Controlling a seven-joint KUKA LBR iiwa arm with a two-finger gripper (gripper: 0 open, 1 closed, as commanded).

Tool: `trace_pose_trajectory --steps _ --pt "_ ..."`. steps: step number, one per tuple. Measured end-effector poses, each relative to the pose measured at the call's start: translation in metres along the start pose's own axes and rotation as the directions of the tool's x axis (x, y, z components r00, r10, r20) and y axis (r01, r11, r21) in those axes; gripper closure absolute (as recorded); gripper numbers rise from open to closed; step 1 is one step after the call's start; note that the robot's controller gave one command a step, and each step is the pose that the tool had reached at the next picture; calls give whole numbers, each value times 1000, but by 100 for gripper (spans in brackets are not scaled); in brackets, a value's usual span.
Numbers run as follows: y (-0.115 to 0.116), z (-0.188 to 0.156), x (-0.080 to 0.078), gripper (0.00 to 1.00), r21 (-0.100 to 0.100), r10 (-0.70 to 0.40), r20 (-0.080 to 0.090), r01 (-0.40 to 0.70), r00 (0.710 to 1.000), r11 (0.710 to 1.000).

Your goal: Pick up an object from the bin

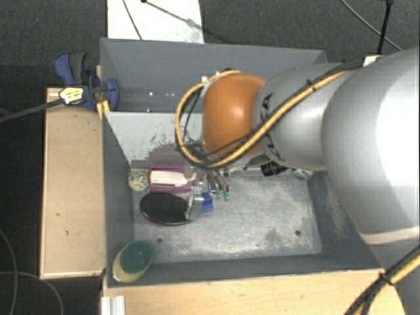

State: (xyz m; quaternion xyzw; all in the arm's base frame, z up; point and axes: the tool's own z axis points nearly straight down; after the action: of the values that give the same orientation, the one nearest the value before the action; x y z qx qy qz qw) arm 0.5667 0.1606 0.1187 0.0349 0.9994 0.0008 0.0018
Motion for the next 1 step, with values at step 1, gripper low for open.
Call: trace_pose_trajectory --steps 1 --pt "7 47 -8 0 -2 78 8 -78 997 997"
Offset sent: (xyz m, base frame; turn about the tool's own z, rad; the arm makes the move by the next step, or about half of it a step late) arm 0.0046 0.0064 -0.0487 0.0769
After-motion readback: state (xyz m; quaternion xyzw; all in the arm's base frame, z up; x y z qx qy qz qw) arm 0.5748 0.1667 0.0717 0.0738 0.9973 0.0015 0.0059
